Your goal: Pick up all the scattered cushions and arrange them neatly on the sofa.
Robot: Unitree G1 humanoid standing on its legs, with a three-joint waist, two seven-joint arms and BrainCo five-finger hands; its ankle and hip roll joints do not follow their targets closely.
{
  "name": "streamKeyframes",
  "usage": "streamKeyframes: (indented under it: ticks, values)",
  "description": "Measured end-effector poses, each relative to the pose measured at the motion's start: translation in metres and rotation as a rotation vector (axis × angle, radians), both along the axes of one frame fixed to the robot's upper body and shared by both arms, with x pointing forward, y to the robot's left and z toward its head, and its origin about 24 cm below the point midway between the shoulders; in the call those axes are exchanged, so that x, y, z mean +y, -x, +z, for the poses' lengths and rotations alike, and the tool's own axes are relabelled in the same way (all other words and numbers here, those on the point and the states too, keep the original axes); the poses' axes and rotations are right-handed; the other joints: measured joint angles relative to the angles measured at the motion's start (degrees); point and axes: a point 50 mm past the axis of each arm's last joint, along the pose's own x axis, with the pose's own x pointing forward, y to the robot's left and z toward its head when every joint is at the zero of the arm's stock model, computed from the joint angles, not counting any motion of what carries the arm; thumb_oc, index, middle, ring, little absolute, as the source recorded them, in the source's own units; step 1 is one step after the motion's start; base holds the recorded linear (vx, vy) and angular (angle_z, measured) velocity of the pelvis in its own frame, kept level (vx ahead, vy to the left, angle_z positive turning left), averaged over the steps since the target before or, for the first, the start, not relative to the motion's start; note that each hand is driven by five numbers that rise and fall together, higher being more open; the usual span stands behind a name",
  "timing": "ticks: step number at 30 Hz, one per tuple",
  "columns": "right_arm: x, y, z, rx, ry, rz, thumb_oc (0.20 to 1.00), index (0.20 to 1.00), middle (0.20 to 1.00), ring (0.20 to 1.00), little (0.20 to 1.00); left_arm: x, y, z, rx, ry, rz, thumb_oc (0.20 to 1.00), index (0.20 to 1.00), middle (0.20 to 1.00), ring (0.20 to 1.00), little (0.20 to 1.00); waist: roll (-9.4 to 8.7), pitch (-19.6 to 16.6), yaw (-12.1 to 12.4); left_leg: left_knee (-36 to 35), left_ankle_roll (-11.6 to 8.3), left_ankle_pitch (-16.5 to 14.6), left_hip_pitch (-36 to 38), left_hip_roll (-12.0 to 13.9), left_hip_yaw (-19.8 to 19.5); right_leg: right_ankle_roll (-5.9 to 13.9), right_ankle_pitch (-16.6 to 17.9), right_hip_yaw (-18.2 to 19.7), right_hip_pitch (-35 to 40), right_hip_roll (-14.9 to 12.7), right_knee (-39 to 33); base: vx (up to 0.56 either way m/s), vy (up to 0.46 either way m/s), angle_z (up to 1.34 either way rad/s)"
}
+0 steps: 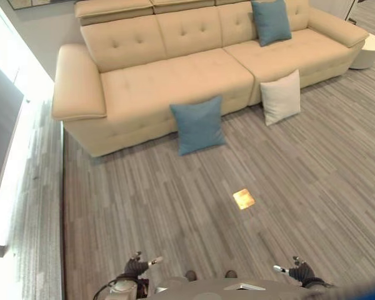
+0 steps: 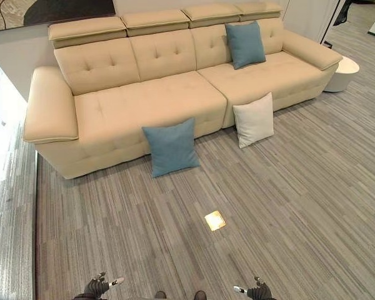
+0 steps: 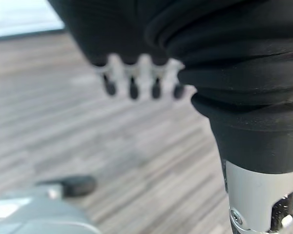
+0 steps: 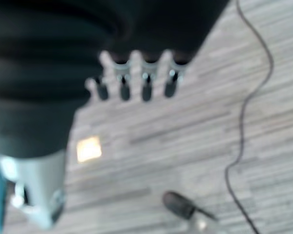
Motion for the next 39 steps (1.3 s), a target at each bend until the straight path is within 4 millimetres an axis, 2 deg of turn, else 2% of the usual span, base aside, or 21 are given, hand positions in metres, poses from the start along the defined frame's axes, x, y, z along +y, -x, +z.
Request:
streamKeyframes:
  ticks: [8, 18, 20, 22, 24, 27, 30, 33, 35, 36, 37, 38, 39]
  values:
    - [0.0, 0.004, -0.001, 0.018, 0.0, -0.004, 1.0, 1.0, 1.0, 1.0, 1.0, -0.001, -0.001, 0.0, 0.007, -0.002, -0.01, 1.0, 1.0, 1.0, 1.0, 1.0, 0.16, -1.5, -0.1, 0.1, -0.22, 0.2, -1.0, -0.1, -1.2, -0.05, 0.0, -0.9, -0.5, -0.1, 0.0, 0.0, -0.023, 0.06]
    - [0.001, 0.002, -0.001, 0.014, -0.01, 0.0, 1.0, 1.0, 1.0, 1.0, 1.0, -0.004, -0.004, 0.0, 0.002, 0.002, -0.021, 1.0, 1.0, 1.0, 1.0, 1.0, 0.51, -0.4, -0.5, 1.2, -0.98, 0.7, -2.1, 0.1, -3.2, -0.37, -0.2, -2.7, -0.3, 0.1, 0.0, -0.03, -0.062, 0.12]
    - [0.002, 0.0, -0.001, 0.013, -0.02, 0.004, 1.0, 1.0, 1.0, 1.0, 1.0, -0.004, -0.008, 0.001, -0.004, 0.001, -0.028, 1.0, 1.0, 1.0, 1.0, 1.0, 0.17, 0.8, -0.5, 4.0, -2.35, 0.8, -4.5, 0.0, -4.3, -0.65, -0.7, -2.9, -0.9, 0.3, 1.0, -0.11, -0.102, 0.28]
    - [0.003, -0.009, 0.001, -0.007, -0.032, 0.012, 1.0, 1.0, 1.0, 1.0, 1.0, -0.003, -0.03, 0.006, -0.051, -0.007, -0.047, 1.0, 1.0, 1.0, 1.0, 1.0, -1.51, 3.6, -0.2, 8.4, -5.11, 2.0, -8.5, -0.7, -4.9, -1.63, -1.2, -2.9, -2.6, -0.5, 1.7, -0.01, -0.082, 0.3]
    - [0.003, -0.017, 0.002, -0.027, -0.038, 0.012, 1.0, 1.0, 1.0, 1.0, 1.0, -0.003, -0.037, 0.008, -0.064, -0.008, -0.05, 1.0, 1.0, 1.0, 1.0, 1.0, -2.26, 5.4, 0.0, 9.9, -6.15, 2.7, -9.4, -0.6, -5.2, -2.51, -0.6, -2.9, -2.5, -0.5, 1.2, 0.04, -0.048, 0.08]
    - [0.004, -0.016, 0.002, -0.025, -0.044, 0.01, 1.0, 1.0, 1.0, 1.0, 1.0, 0.0, -0.035, 0.008, -0.057, -0.015, -0.047, 1.0, 1.0, 1.0, 1.0, 1.0, -3.26, 6.3, 0.1, 13.3, -6.2, 1.8, -10.2, -0.7, -4.2, -3.51, -0.6, -3.6, -0.8, -1.0, 0.8, 0.07, 0.022, -0.03]
    - [0.005, -0.015, 0.002, -0.031, -0.058, -0.001, 1.0, 1.0, 1.0, 1.0, 1.0, -0.001, -0.036, 0.008, -0.058, -0.015, -0.051, 1.0, 1.0, 1.0, 1.0, 1.0, -2.95, 6.2, -1.5, 10.2, -5.84, 1.8, -10.5, 0.7, -2.2, -3.7, -0.5, -5.6, -0.6, -1.0, 0.0, 0.14, 0.062, 0.27]
    - [0.005, -0.02, 0.003, -0.04, -0.061, 0.0, 1.0, 1.0, 1.0, 1.0, 1.0, -0.001, -0.043, 0.01, -0.067, -0.018, -0.054, 1.0, 1.0, 1.0, 1.0, 1.0, -2.72, 6.4, -1.6, 5.9, -6.57, 2.6, -12.5, 2.8, 0.8, -3.78, -0.6, -5.5, -1.3, -1.1, 0.0, 0.2, 0.082, 0.12]
    - [0.006, -0.025, 0.004, -0.052, -0.068, 0.003, 1.0, 1.0, 1.0, 1.0, 1.0, -0.001, -0.04, 0.009, -0.059, -0.017, -0.048, 1.0, 1.0, 1.0, 1.0, 1.0, -2.51, 6.1, -0.4, 3.5, -6.07, 3.2, -12.2, 3.5, 0.1, -3.15, -0.6, -3.1, -1.4, -0.9, 0.0, 0.2, 0.093, -0.55]
    - [0.006, -0.027, 0.004, -0.058, -0.072, 0.007, 1.0, 1.0, 1.0, 1.0, 1.0, -0.002, -0.033, 0.006, -0.041, -0.013, -0.044, 1.0, 1.0, 1.0, 1.0, 1.0, -1.96, 5.4, -0.1, 2.3, -5.45, 3.8, -11.4, 4.0, 0.2, -2.37, -0.9, -2.2, -0.9, -0.8, 0.3, 0.16, 0.103, -0.56]
    - [0.002, -0.024, 0.005, -0.052, -0.067, 0.005, 1.0, 1.0, 1.0, 1.0, 1.0, -0.005, -0.029, 0.004, -0.031, -0.002, -0.044, 1.0, 1.0, 1.0, 1.0, 1.0, -0.6, 4.5, -0.3, 2.1, -4.82, 4.6, -10.6, 4.3, 0.2, -1.56, -1.4, -2.2, -0.2, -0.3, 0.3, 0.22, 0.16, -0.39]
    - [0.005, -0.022, 0.003, -0.041, -0.074, 0.002, 1.0, 1.0, 1.0, 1.0, 1.0, -0.005, -0.028, 0.004, -0.028, -0.002, -0.043, 1.0, 1.0, 1.0, 1.0, 1.0, -0.92, 4.2, -0.3, 1.6, -3.18, 6.1, -9.1, 3.8, 0.7, -0.65, -1.9, -1.3, 0.5, -1.1, 0.5, 0.21, 0.198, -0.21]
    - [0.007, -0.018, 0.002, -0.03, -0.082, 0.001, 1.0, 1.0, 1.0, 1.0, 1.0, -0.004, -0.027, 0.004, -0.028, -0.004, -0.043, 1.0, 1.0, 1.0, 1.0, 1.0, -1.32, 3.5, -0.2, 0.9, -2.87, 5.9, -8.5, 3.3, 1.2, -0.26, -2.2, -1.0, 0.5, -1.8, 1.0, 0.18, 0.195, -0.27]
